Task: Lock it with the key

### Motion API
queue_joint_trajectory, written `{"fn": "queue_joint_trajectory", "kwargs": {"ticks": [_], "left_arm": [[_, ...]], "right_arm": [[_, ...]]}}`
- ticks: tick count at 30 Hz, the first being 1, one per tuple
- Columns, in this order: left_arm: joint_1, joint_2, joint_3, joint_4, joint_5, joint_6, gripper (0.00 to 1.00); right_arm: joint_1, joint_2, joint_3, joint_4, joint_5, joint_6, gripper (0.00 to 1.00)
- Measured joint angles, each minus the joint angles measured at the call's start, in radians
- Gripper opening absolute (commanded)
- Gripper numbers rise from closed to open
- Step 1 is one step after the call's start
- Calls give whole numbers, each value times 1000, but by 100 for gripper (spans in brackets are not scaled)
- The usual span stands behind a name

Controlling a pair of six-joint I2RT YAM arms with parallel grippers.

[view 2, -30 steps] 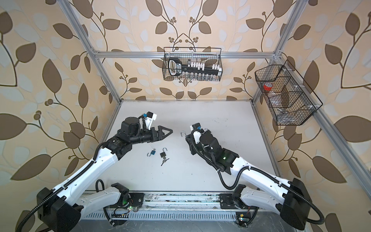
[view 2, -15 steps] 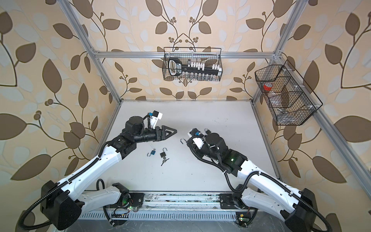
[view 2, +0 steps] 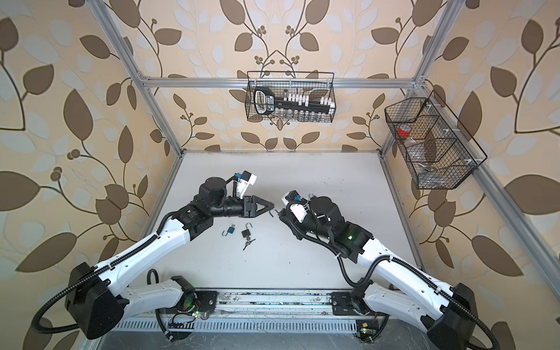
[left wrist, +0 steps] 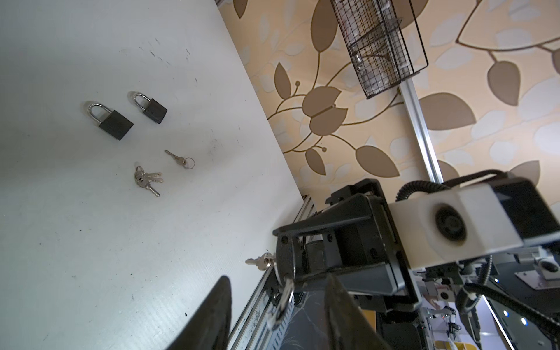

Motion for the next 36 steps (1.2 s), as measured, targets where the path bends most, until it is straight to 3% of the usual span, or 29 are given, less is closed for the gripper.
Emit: {"fn": "queue_joint_trajectory", "kwargs": {"ticks": [3, 11, 24, 26, 30, 36], "left_arm": [[-1, 1, 0, 4, 6, 11, 29], [-16, 11, 0, 9, 9, 11, 27], [-32, 21, 0, 8, 5, 19, 6], [-32, 21, 4, 5, 0, 22, 0], [-33, 21, 18, -2, -3, 16, 0], [-38, 12, 36, -23, -46, -9, 0]], "right_arm": [[0, 4, 0, 0, -14, 5, 0], [-12, 0, 0, 0, -22, 13, 0], [-17, -5, 0, 0, -26, 23, 0], [-18, -6, 0, 0, -26, 23, 13], [-18, -23, 0, 1, -25, 21, 56], [-18, -150, -91, 160, 24, 0, 72]]}}
